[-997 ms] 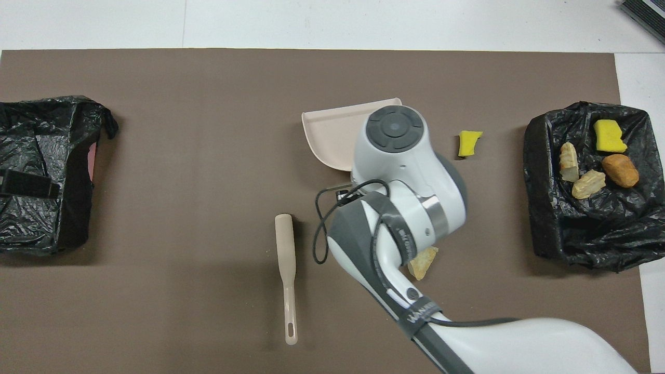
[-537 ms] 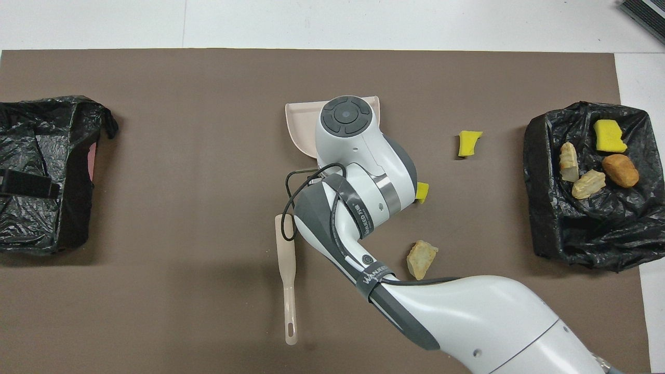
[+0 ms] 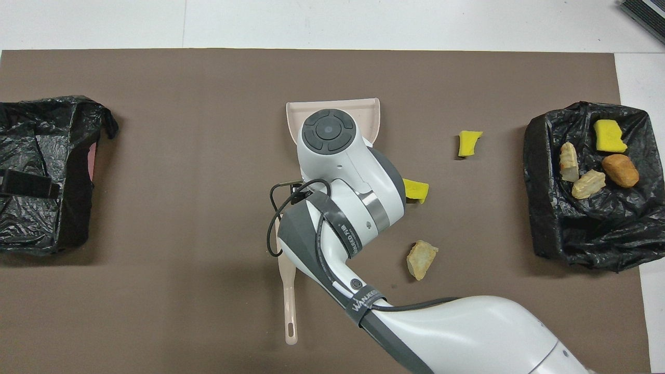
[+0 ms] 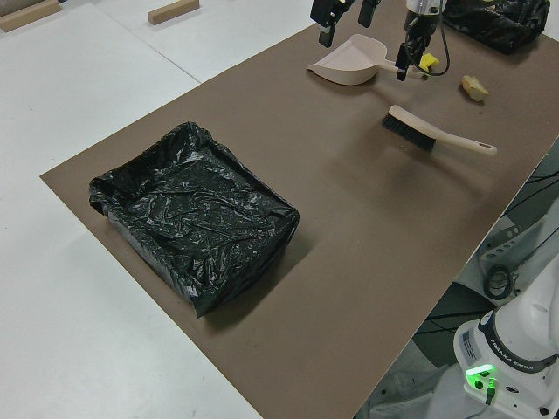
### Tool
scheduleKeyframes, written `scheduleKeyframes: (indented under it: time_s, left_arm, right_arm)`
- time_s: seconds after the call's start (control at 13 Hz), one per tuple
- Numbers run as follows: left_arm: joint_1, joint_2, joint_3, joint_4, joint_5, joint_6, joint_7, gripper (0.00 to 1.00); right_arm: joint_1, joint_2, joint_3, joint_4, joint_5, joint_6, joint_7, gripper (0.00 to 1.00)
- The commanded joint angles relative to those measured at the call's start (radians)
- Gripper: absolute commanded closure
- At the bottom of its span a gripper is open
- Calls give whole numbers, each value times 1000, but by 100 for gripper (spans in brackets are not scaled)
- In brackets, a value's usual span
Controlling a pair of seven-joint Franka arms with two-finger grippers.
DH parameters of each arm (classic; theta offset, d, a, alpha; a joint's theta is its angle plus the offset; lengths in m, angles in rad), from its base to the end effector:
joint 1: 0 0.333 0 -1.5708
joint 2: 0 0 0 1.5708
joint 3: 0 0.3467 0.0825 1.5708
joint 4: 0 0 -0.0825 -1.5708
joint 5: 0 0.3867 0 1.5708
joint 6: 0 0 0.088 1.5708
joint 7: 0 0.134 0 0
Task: Sweep and dump trash in bin
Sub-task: 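Bring the empty dustpan back to the table center with the right gripper, then grasp the wooden brush handle with the right gripper and lift it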
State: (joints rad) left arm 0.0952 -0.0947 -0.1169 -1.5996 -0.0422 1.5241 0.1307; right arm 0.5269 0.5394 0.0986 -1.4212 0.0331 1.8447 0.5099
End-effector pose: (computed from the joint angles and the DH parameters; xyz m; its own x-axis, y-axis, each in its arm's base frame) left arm 0.5202 -0.0205 0.6612 0.9879 -0.1534 0.0225 -0.1540 -0.9877 0.0284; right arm 0.5803 0.4086 0.3759 0.9858 0.0938 -0.1391 0.0926 -0.9956 -0.0152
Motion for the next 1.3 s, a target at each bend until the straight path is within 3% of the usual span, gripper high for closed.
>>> scheduleKeyframes:
  time_s: [0.0, 0.23, 0.54, 0.69, 0.92, 1.07, 1.23]
  left_arm:
    - [-6, -11, 6, -10, 2, -7, -10, 0]
    - [-6, -11, 6, -10, 2, -7, -10, 0]
    - [-6, -11, 6, -11, 2, -7, -10, 0]
    - [-6, -11, 6, -11, 2, -7, -11, 0]
    - [-6, -11, 6, -10, 2, -7, -10, 0]
    - [-6, -11, 6, -10, 2, -7, -10, 0]
    - [-6, -11, 6, -10, 1, -7, -11, 0]
  right_arm:
    - [-4, -108, 33, -125, 57, 2, 25, 0]
    - [63, -203, 38, -247, 97, 25, 109, 0]
    - [168, -320, 38, -505, 97, 299, 196, 0]
    - [206, -340, 38, -557, 97, 330, 200, 1]
    - [234, -340, 38, -605, 97, 335, 206, 13]
    - [246, -343, 38, -645, 99, 376, 214, 27]
    - [249, -346, 38, -650, 99, 395, 228, 32]
